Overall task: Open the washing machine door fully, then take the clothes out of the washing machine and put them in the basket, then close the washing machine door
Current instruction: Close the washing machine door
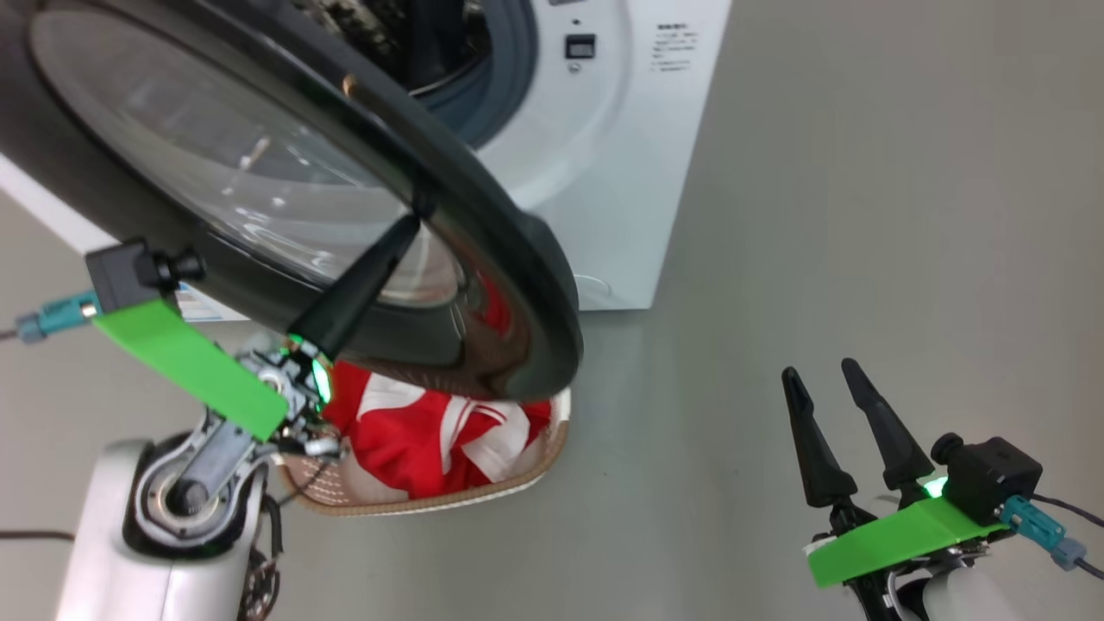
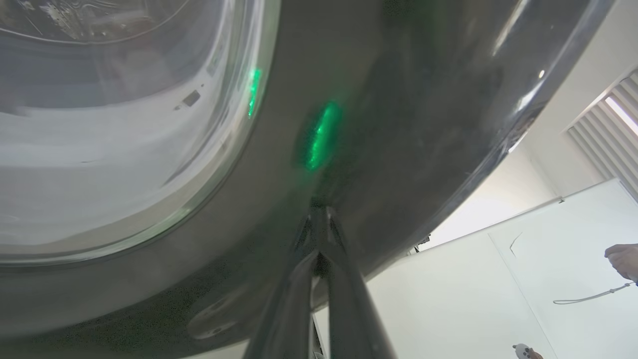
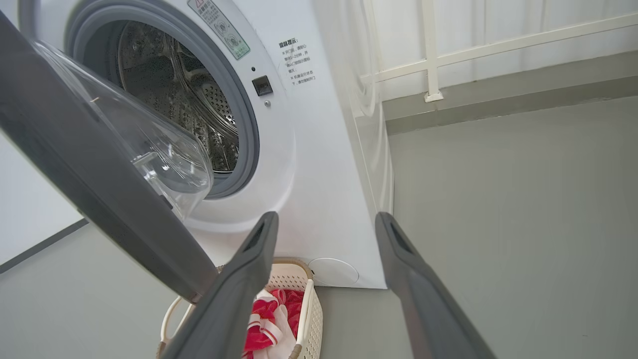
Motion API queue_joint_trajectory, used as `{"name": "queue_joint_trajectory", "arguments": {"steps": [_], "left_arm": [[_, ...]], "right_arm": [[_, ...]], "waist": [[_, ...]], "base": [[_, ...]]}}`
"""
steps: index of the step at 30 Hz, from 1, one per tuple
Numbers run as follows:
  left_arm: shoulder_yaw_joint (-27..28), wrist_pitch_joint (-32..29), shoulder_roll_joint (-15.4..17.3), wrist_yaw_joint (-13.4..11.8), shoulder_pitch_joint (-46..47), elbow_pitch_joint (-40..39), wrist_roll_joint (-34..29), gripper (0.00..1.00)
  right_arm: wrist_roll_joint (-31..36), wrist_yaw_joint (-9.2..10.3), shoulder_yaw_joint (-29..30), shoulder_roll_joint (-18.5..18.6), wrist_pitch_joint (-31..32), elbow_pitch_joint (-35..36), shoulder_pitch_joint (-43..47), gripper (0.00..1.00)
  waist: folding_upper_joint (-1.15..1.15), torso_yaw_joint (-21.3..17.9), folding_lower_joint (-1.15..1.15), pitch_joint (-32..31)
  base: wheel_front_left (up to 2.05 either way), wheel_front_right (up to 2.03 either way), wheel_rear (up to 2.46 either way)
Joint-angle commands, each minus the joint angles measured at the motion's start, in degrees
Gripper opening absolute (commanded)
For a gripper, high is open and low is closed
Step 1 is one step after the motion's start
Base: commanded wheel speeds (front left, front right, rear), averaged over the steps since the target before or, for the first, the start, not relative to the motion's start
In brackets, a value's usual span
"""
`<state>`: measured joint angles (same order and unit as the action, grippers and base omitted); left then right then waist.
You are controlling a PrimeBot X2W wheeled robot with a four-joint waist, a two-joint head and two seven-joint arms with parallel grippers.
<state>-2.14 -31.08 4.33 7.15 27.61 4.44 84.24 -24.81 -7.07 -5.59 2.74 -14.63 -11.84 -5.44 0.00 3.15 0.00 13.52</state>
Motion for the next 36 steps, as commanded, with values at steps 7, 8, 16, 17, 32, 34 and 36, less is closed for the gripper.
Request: {"name": "queue_joint_trajectory", "arguments": {"steps": [7,8,16,17,32,34,36], "left_arm": [[-1.9,8.4,2.8,0.3,8.2,2.3,-2.8,0.0],[-2.1,9.6,3.0,0.3,9.0,3.1,-2.8,0.0],[-4.9,17.4,5.5,0.3,13.6,7.7,-2.9,0.0],[-5.4,18.1,5.9,0.3,13.8,7.9,-2.9,0.0],[-9.4,23.0,10.1,0.3,4.7,7.8,2.8,0.0],[-9.6,23.0,10.5,0.3,1.3,7.3,4.3,0.0],[-9.3,23.3,10.8,0.3,-0.8,7.0,4.9,0.0]], "right_arm": [[-1.4,-0.42,-1.5,0.1,-0.4,1.9,-2.5,1.0],[-1.5,-0.42,-1.5,0.1,-0.4,1.9,-2.6,1.0],[-1.8,-0.42,-1.5,0.1,-0.4,2.2,-3.2,1.0],[-1.8,-0.42,-1.5,0.1,-0.4,2.3,-3.2,1.0],[-0.3,-0.42,0.0,0.1,-0.4,1.4,-1.1,1.0],[0.1,-0.42,0.3,0.1,-0.4,1.1,-0.2,1.0],[0.3,-0.42,0.4,0.1,-0.4,0.9,0.3,1.0]], "waist": [[0.0,-4.1,0.0,3.1],[0.0,-4.4,0.0,3.3],[0.0,-5.6,0.0,4.2],[0.0,-5.6,0.0,4.2],[0.0,-2.5,0.0,0.3],[0.0,-1.3,0.0,-0.9],[0.0,-0.6,0.0,-1.6]], "base": [[0.0,0.0,0.0],[0.0,0.0,0.0],[0.0,0.0,0.0],[0.0,0.0,0.0],[0.0,0.0,0.0],[0.0,0.0,0.0],[0.0,0.0,0.0]]}}
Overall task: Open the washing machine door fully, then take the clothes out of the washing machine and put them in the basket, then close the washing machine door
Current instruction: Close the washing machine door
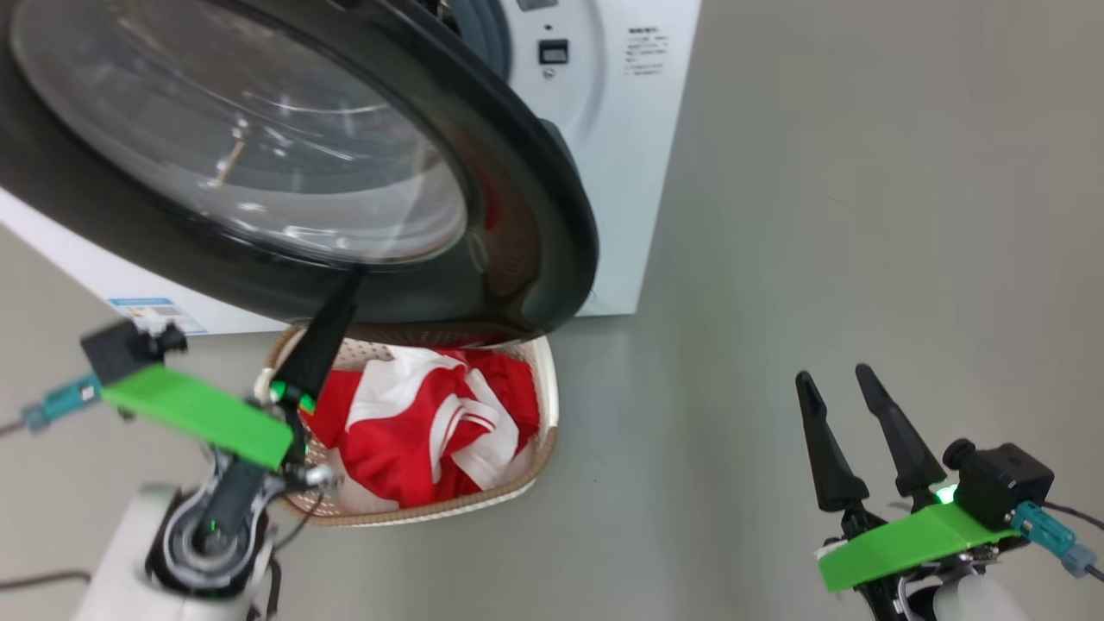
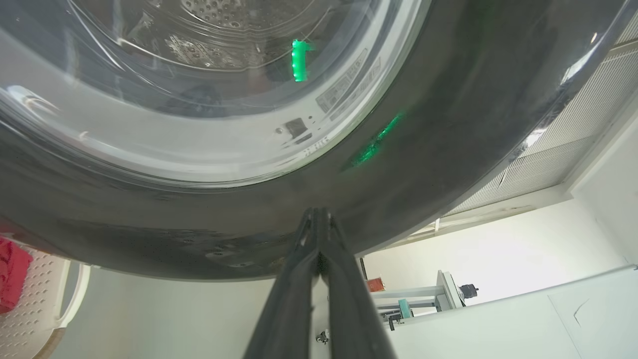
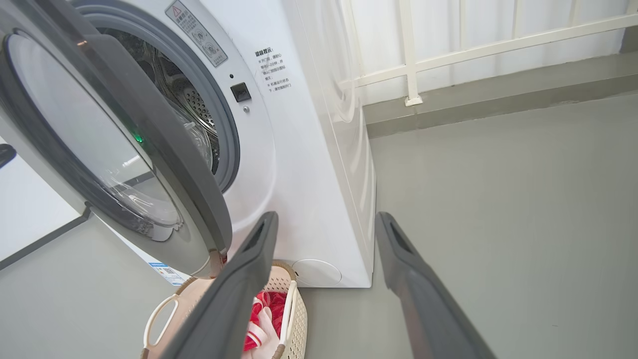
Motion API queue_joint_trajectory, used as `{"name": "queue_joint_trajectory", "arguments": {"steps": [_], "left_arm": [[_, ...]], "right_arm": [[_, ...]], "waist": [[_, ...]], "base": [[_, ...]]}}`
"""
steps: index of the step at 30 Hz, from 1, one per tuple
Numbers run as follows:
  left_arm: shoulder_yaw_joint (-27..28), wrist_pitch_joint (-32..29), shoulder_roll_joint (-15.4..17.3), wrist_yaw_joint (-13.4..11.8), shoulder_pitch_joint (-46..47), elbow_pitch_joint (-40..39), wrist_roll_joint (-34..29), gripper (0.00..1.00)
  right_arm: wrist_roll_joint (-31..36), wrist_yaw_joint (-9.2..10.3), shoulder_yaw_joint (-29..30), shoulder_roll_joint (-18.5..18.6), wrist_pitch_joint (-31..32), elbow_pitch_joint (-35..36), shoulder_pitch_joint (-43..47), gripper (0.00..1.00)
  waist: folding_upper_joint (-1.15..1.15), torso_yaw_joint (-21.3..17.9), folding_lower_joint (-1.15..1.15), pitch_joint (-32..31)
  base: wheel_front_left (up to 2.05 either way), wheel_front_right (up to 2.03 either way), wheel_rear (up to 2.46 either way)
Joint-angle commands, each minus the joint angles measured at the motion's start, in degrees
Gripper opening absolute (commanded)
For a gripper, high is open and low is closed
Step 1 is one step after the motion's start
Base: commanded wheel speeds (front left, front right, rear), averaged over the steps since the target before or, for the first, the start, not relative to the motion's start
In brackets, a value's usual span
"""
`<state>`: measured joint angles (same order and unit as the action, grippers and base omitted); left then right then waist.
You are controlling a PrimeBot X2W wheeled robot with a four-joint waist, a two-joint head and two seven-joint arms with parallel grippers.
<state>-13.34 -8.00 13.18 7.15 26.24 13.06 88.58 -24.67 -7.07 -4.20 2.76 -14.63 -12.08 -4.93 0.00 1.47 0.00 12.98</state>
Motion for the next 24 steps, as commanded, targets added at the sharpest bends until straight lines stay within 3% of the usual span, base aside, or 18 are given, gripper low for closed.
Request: {"name": "queue_joint_trajectory", "arguments": {"steps": [1,13,18,21,24], "left_arm": [[2.0,0.3,2.1,0.3,-0.6,-1.8,0.9,0.0],[4.8,3.6,4.9,0.3,-14.2,-3.7,1.2,0.01],[5.6,6.5,6.6,0.3,-18.5,-3.6,-0.8,0.34],[5.9,9.1,7.3,0.3,-20.1,-3.2,-1.8,0.49],[5.0,12.3,8.6,0.3,-21.5,-2.6,-4.0,0.82]], "right_arm": [[0.2,-0.42,-0.9,0.1,-0.4,1.1,0.1,1.0],[1.1,-0.42,-0.3,0.1,-0.4,0.7,3.2,1.0],[1.8,-0.42,0.3,0.1,-0.4,0.8,4.5,1.0],[2.0,-0.42,0.7,0.1,-0.4,0.8,5.3,1.0],[2.2,-0.42,1.0,0.1,-0.4,0.9,6.1,1.0]], "waist": [[0.0,1.5,0.0,-1.4],[0.0,3.7,0.0,-5.0],[0.0,3.9,0.0,-5.7],[0.0,4.0,0.0,-6.1],[0.0,3.9,0.0,-6.5]], "base": [[0.0,0.0,0.0],[0.0,0.0,0.0],[0.0,0.0,0.0],[0.0,0.0,0.0],[0.0,0.0,0.0]]}}
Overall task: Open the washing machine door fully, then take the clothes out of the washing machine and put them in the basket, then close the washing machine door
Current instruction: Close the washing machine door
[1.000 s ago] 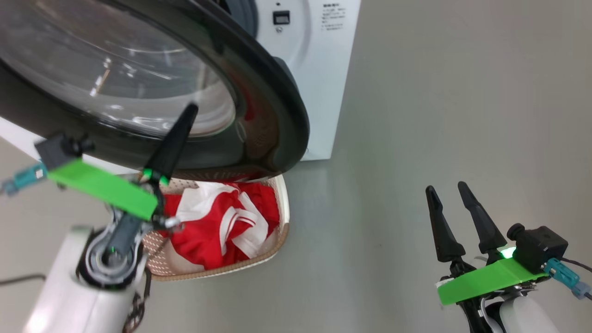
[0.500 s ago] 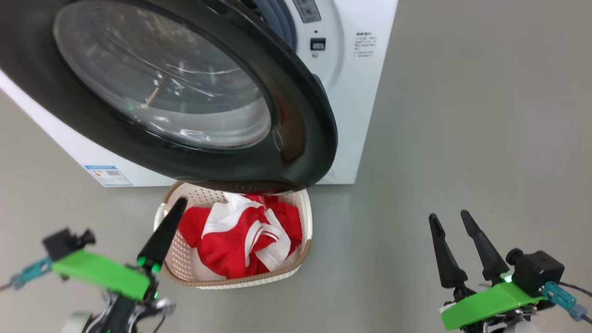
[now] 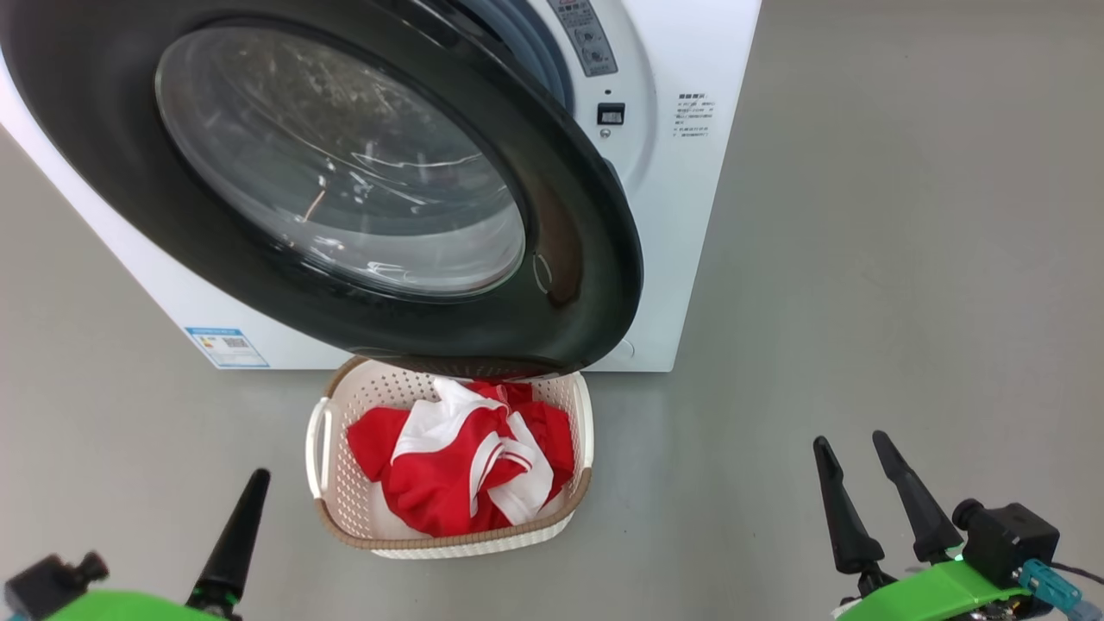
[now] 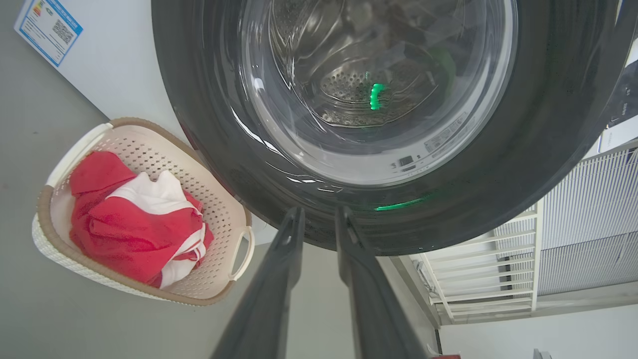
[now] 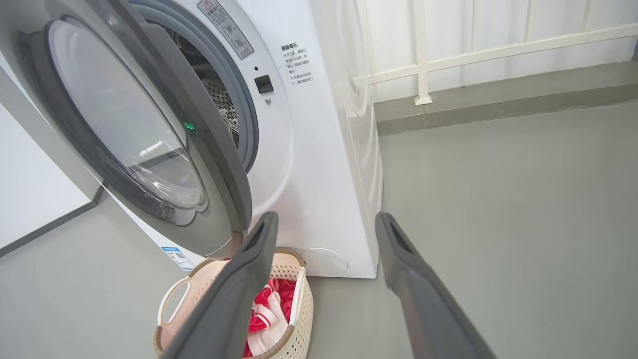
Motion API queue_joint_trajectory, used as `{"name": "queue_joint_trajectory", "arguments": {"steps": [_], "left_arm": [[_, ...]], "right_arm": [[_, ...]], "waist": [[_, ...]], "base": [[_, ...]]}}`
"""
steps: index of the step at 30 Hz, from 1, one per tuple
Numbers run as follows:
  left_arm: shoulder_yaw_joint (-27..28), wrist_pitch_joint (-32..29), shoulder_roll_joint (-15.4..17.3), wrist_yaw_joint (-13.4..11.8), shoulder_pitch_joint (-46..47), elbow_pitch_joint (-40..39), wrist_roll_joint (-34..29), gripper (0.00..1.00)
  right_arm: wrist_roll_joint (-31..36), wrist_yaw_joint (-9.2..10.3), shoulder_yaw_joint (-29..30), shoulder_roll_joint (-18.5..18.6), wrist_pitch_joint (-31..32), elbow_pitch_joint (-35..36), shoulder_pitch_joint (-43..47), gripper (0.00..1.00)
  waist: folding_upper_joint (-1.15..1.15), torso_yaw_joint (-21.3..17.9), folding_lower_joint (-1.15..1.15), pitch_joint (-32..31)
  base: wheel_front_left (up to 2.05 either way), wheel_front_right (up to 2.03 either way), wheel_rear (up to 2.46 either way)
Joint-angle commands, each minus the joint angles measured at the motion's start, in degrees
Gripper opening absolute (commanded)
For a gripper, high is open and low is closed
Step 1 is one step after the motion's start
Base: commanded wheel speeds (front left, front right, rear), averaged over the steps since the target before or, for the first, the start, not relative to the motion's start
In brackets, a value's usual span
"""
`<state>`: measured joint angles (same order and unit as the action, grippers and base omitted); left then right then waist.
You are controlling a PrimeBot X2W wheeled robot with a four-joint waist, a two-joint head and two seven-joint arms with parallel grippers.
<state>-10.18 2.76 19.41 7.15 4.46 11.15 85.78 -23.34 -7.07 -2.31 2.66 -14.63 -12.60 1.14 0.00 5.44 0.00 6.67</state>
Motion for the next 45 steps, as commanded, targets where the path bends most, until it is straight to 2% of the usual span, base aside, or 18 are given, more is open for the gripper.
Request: {"name": "queue_joint_trajectory", "arguments": {"steps": [1,3,6,11,14,16,22,28,32,37,40,45], "left_arm": [[1.4,2.7,2.7,0.3,-0.1,-0.3,-1.9,0.89],[0.1,5.0,3.6,0.3,-0.9,0.5,-3.3,0.96],[-2.1,8.2,4.7,0.3,-1.7,2.2,-5.0,1.0],[-4.4,11.2,5.7,0.3,-2.3,4.5,-7.5,1.0],[-5.6,12.1,6.5,0.3,-2.4,5.9,-11.2,1.0],[-3.5,12.2,6.2,0.3,-2.2,6.7,-15.2,1.0],[5.7,12.2,1.5,0.3,-3.6,5.6,-30.3,1.0],[10.6,12.2,-1.7,0.3,-5.5,2.7,-49.4,1.0],[13.9,12.2,-4.8,0.3,-6.5,0.1,-58.6,1.0],[17.3,12.2,-8.4,0.3,-7.6,-3.2,-66.2,1.0],[17.9,12.2,-9.9,0.3,-8.2,-3.8,-67.9,1.0],[17.9,12.2,-10.7,0.3,-8.4,-3.7,-69.2,1.0]], "right_arm": [[1.0,-0.42,-0.8,0.2,-0.4,1.4,0.3,1.0],[1.1,-0.42,-0.5,0.2,-0.4,1.3,0.7,1.0],[1.3,-0.42,-0.3,0.2,-0.4,1.3,1.4,1.0],[1.6,-0.42,0.0,0.2,-0.4,1.3,2.1,1.0],[1.7,-0.42,0.3,0.2,-0.4,1.4,2.6,1.0],[1.8,-0.42,0.5,0.2,-0.4,1.5,2.8,1.0],[1.8,-0.42,0.8,0.2,-0.4,1.5,2.9,1.0],[1.8,-0.42,0.8,0.2,-0.4,1.9,3.0,1.0],[1.8,-0.42,0.9,0.2,-0.4,2.3,2.9,1.0],[1.8,-0.42,1.1,0.2,-0.4,2.6,2.8,1.0],[1.8,-0.42,1.2,0.2,-0.4,2.7,2.9,1.0],[1.8,-0.42,1.4,0.2,-0.4,2.5,2.9,1.0]], "waist": [[0.0,-0.2,0.0,-0.3],[0.0,-0.3,0.0,-0.6],[0.0,-0.5,0.0,-1.0],[0.0,-0.8,0.0,-1.5],[0.0,-0.8,0.0,-1.8],[0.0,-0.7,0.0,-1.8],[0.0,-0.5,0.0,-2.1],[0.0,-0.5,0.0,-2.4],[0.0,-0.6,0.0,-2.4],[0.0,-0.8,0.0,-2.4],[0.0,-0.8,0.0,-2.4],[0.0,-0.9,0.0,-2.3]], "base": [[0.0,0.0,0.0],[0.0,0.0,0.0],[0.0,0.0,0.0],[0.0,0.0,0.0],[0.0,0.0,0.0],[0.0,0.0,0.0],[0.0,0.0,0.0],[0.0,0.0,0.0],[0.0,0.0,0.0],[0.0,0.0,0.0],[0.0,0.0,0.0],[0.0,0.0,0.0]]}}
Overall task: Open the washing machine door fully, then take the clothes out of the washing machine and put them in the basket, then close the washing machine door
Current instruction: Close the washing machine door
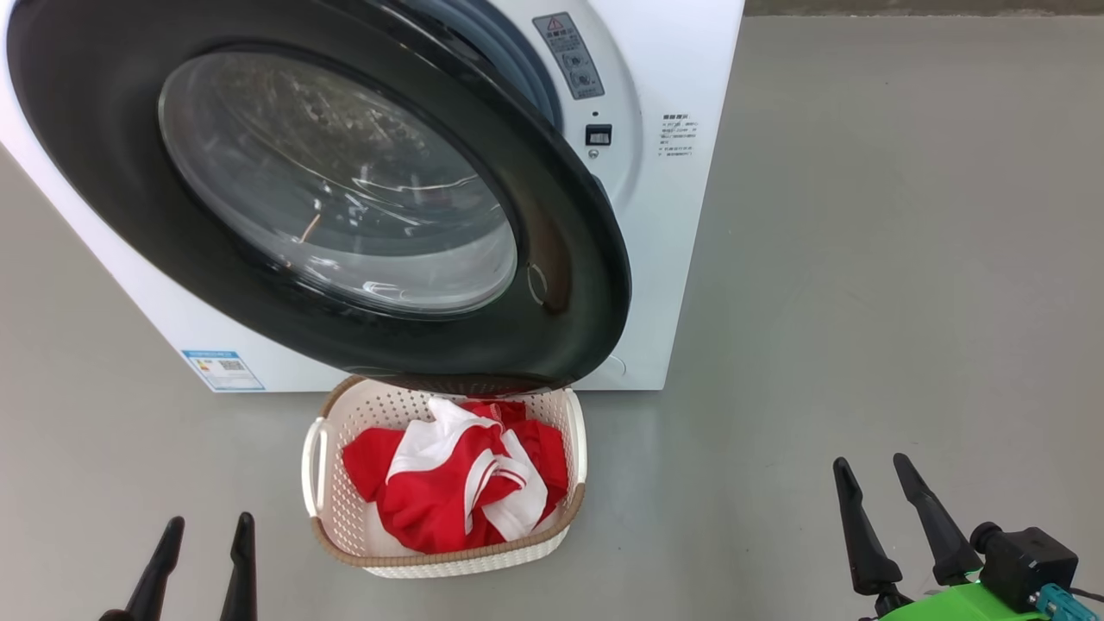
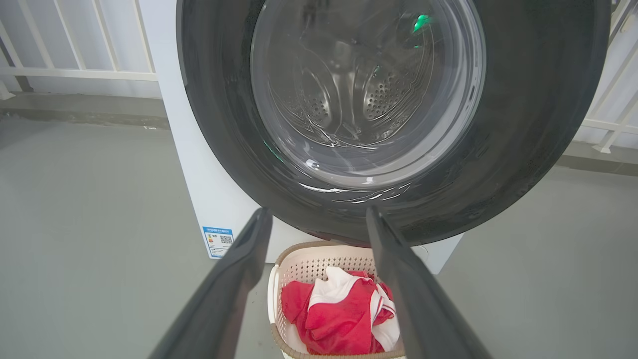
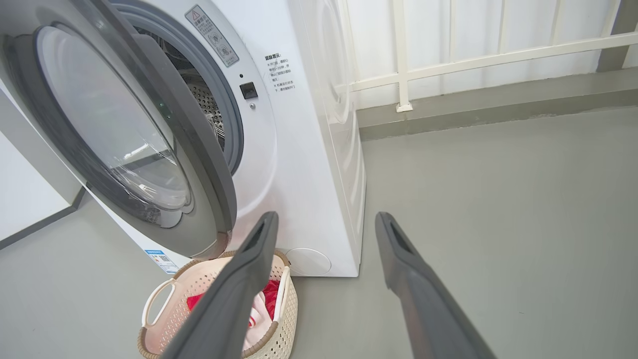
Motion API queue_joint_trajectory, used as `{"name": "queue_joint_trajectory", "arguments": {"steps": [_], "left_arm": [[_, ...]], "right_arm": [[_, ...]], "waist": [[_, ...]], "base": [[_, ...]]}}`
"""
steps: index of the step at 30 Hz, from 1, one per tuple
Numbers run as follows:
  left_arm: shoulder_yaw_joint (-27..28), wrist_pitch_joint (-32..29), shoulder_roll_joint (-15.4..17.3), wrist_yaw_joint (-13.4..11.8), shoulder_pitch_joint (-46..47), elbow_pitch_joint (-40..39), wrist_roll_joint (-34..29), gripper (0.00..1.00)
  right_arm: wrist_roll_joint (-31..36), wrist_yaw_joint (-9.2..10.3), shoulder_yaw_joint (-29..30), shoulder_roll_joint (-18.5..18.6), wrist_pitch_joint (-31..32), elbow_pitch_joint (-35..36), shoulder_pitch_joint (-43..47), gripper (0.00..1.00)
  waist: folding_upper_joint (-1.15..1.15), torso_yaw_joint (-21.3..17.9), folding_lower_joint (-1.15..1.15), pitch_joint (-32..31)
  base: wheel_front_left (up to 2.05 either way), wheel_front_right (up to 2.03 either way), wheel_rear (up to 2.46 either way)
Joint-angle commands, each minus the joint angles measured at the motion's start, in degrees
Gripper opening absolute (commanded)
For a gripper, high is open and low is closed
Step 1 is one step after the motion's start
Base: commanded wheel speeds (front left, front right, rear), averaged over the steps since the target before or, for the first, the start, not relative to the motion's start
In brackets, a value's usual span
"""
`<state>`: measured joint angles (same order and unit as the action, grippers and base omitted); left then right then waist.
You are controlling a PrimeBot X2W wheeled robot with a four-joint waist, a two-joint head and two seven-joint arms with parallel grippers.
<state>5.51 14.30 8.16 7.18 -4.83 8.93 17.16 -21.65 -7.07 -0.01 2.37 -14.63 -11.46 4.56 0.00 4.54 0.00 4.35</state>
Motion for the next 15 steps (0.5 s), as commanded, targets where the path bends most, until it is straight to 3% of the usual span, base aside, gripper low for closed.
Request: {"name": "queue_joint_trajectory", "arguments": {"steps": [1,12,15], "left_arm": [[2.3,0.7,0.5,0.3,0.9,-1.5,-0.6,1.0],[2.1,0.7,0.2,0.3,1.2,-1.8,-0.7,1.0],[1.5,0.7,-0.1,0.3,1.5,-1.8,-0.5,1.0]], "right_arm": [[0.1,-0.42,-0.9,0.5,-0.4,1.4,-0.6,1.0],[0.0,-0.42,-1.0,0.5,-0.4,1.5,-0.7,1.0],[-0.8,-0.42,-1.3,0.5,-0.4,1.7,-0.9,0.0]], "waist": [[0.0,0.0,0.0,0.0],[0.0,0.1,0.0,-0.1],[0.0,0.6,0.0,0.0]], "base": [[0.0,0.0,0.0],[0.0,0.0,0.0],[0.0,0.0,0.0]]}}
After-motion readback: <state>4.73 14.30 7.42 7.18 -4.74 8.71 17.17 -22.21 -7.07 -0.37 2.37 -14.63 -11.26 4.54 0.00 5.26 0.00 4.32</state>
